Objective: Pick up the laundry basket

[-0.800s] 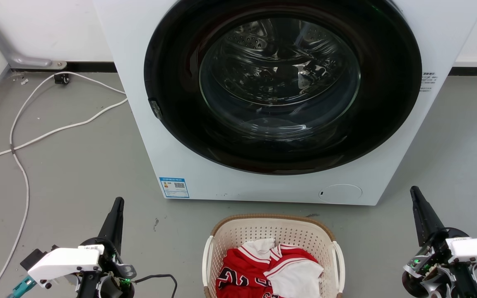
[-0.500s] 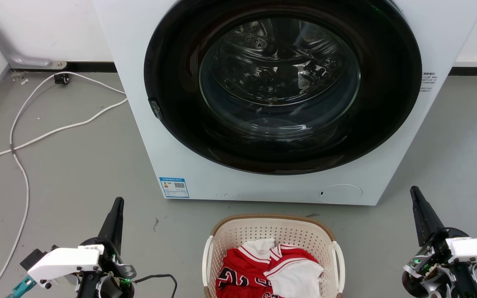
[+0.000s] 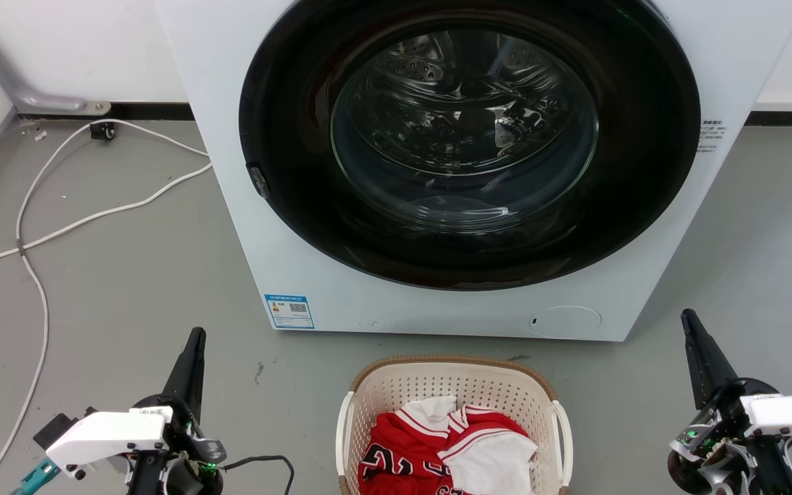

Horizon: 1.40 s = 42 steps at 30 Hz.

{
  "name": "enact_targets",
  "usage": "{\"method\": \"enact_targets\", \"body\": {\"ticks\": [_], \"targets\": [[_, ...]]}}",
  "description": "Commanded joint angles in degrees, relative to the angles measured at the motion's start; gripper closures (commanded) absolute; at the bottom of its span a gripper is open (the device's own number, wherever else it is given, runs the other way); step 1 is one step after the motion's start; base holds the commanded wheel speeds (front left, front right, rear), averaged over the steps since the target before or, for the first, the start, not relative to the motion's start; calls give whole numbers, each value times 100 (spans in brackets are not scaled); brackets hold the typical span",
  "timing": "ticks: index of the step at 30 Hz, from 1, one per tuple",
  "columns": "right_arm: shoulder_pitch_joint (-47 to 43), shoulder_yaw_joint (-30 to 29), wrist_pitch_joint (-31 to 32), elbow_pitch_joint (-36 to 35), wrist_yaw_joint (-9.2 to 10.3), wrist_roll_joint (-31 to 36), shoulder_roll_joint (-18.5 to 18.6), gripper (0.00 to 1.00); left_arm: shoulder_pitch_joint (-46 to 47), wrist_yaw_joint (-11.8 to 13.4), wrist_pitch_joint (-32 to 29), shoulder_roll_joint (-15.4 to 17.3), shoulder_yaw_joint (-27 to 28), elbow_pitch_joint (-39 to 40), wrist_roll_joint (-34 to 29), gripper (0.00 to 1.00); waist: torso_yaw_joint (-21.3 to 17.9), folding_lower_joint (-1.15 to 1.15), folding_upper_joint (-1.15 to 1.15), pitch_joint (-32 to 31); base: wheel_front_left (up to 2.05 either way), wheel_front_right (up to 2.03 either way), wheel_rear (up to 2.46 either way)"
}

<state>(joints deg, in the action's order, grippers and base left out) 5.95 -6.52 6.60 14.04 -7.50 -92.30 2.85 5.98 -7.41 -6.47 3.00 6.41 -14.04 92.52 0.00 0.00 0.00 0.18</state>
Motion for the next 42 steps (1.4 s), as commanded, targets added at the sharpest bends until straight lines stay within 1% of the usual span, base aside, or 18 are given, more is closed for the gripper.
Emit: {"method": "enact_targets", "body": {"ticks": [1, 8, 9, 11, 19, 26, 32, 35, 40, 42], "targets": [[61, -1, 8, 5, 2, -22, 5, 100, 50, -24, -15, -8, 23, -7, -5, 100, 0, 0, 0, 0, 0, 0, 0], [61, -1, 8, 5, 2, -22, 5, 100, 50, -24, -17, -9, 24, -7, -8, 100, 0, 0, 0, 0, 0, 0, 0], [-53, 5, -2, 72, 0, 4, -7, 0, -53, 3, 4, -8, -12, -69, -2, 0, 0, 0, 0, 0, 0, 0, 0], [-164, 8, -3, 179, 1, 5, -16, 0, -161, 9, 12, -26, -28, -179, -3, 0, 0, 0, 0, 0, 0, 0, 0], [-236, 117, -242, 113, 1, 247, -13, 0, -232, 7, 249, -24, -89, -36, -114, 0, -6, 0, 0, 4, 0, 0, 0], [-266, 3, -433, 99, 1, 696, -11, 0, -276, 5, 438, -22, -30, -31, -383, 0, -12, 0, 0, 5, 0, 0, 0], [-253, -160, -585, 77, 1, 1370, -9, 0, -279, 9, 587, -21, 146, -59, -717, 0, -16, 0, 0, 8, 0, 0, 0], [-231, -286, -657, -12, 1, 1818, -8, 0, -267, 47, 658, -20, 255, -24, -973, 0, -19, 0, 0, 13, 0, 0, 0], [-245, -339, -772, -181, 1, 2708, -7, 0, -256, 146, 774, -19, 391, 255, -1548, 0, -21, 0, 0, 24, 0, 0, 0], [-236, -301, -818, -276, 1, 3081, -6, 0, -269, 226, 817, -18, 415, 424, -1823, 0, -24, 0, 0, 30, 0, 0, 0]]}}
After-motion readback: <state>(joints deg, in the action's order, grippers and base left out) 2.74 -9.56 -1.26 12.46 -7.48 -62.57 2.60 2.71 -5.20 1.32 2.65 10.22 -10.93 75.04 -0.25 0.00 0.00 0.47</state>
